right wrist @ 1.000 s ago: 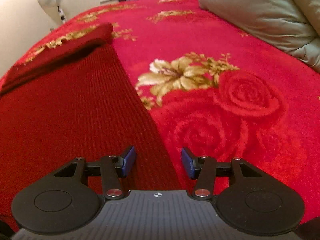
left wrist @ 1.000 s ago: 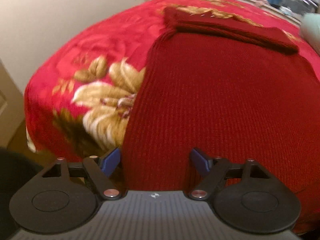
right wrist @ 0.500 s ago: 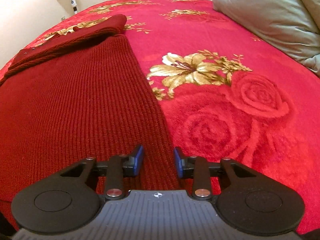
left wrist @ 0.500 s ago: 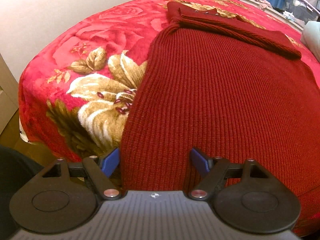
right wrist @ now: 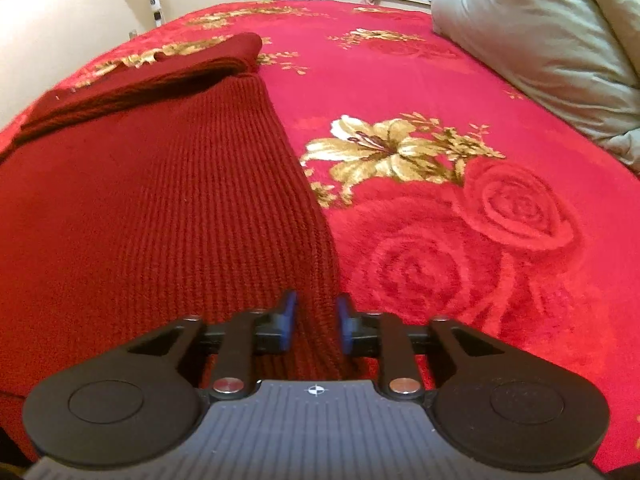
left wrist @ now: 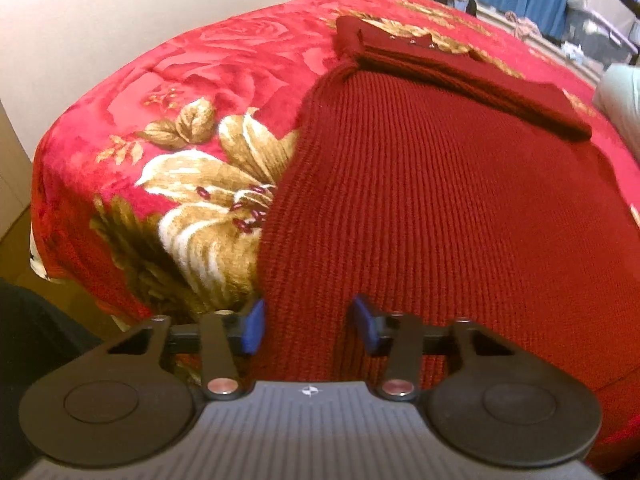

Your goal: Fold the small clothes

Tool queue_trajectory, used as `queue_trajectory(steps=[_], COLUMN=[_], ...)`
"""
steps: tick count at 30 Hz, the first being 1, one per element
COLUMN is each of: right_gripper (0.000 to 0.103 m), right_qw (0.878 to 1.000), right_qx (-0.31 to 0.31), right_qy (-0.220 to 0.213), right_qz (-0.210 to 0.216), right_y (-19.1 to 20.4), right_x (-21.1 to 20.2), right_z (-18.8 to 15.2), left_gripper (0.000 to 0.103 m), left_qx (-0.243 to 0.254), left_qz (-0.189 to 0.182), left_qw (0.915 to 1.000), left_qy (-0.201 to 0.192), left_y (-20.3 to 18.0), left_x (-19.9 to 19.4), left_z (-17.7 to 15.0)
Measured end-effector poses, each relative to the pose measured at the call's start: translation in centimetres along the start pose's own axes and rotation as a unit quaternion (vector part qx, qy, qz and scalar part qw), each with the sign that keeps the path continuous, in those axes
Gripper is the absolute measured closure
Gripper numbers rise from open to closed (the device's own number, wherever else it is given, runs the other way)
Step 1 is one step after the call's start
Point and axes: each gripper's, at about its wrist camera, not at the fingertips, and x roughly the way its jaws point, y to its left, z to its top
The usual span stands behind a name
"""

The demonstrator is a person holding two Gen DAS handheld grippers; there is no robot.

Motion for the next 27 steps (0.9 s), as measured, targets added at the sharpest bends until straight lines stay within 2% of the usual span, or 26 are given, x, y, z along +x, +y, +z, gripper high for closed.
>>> queue_trajectory(steps=[2, 6, 8, 9, 10, 13, 15, 20, 21, 22, 24, 25, 27], right_gripper=[0.062, 0.061, 0.062, 0.062, 0.062, 0.062, 0.064, 0.071, 0.072, 0.074, 0.082, 0.09, 0.09], right_qw=[1.0, 1.0, 1.0, 1.0, 1.0, 1.0, 1.0, 1.0, 1.0, 1.0, 0.999, 0.999, 0.999], right_qx=[0.0, 0.02, 0.012, 0.008, 0.006, 0.005, 0.005, -0.006, -0.007, -0.007, -0.006, -0.004, 0.0], right_qy=[0.001, 0.009, 0.01, 0.011, 0.012, 0.014, 0.015, 0.012, 0.012, 0.011, 0.01, 0.007, 0.001], right_qz=[-0.007, 0.005, 0.005, 0.005, 0.005, 0.009, 0.014, 0.022, 0.023, 0.026, 0.034, 0.041, 0.046], right_y=[-0.2, -1.0, -0.8, -0.7, -0.7, -0.8, -0.9, -0.7, -0.6, -0.7, -0.8, -0.8, -0.9], right_x=[0.0, 0.2, 0.3, 0.3, 0.3, 0.4, 0.5, 0.6, 0.6, 0.6, 0.5, 0.4, 0.0], right_z=[-0.1, 0.0, 0.0, 0.0, 0.0, 0.1, 0.1, 0.0, 0.0, -0.1, 0.0, 0.0, 0.1], left_gripper=[0.061, 0.061, 0.055, 0.046, 0.042, 0.037, 0.037, 0.048, 0.058, 0.072, 0.086, 0.087, 0.087], left_qx=[-0.016, -0.026, -0.023, -0.022, -0.025, -0.042, -0.047, -0.026, -0.02, -0.015, -0.003, 0.001, 0.012], left_qz=[-0.013, -0.033, -0.026, -0.019, -0.012, -0.008, -0.009, 0.006, 0.012, 0.018, 0.021, 0.012, -0.006], left_qw=[0.9998, 0.9991, 0.9994, 0.9996, 0.9996, 0.9989, 0.9986, 0.9996, 0.9997, 0.9997, 0.9994, 0.999, 0.9973], left_qy=[-0.002, -0.004, 0.0, 0.003, 0.009, 0.02, 0.022, 0.008, 0.002, -0.007, -0.029, -0.043, -0.072], left_y=[0.6, 0.7, 0.5, 0.4, 0.4, 0.7, 0.7, -0.1, -0.3, -0.5, -0.9, -1.0, -1.5], left_x=[-0.5, -0.8, -0.6, -0.4, -0.1, 0.6, 0.8, 0.4, 0.2, 0.0, -1.0, -1.6, -2.8], left_z=[0.0, -0.2, -0.2, -0.3, -0.3, -0.4, -0.3, -0.5, -0.4, -0.4, -0.4, -0.5, -0.7])
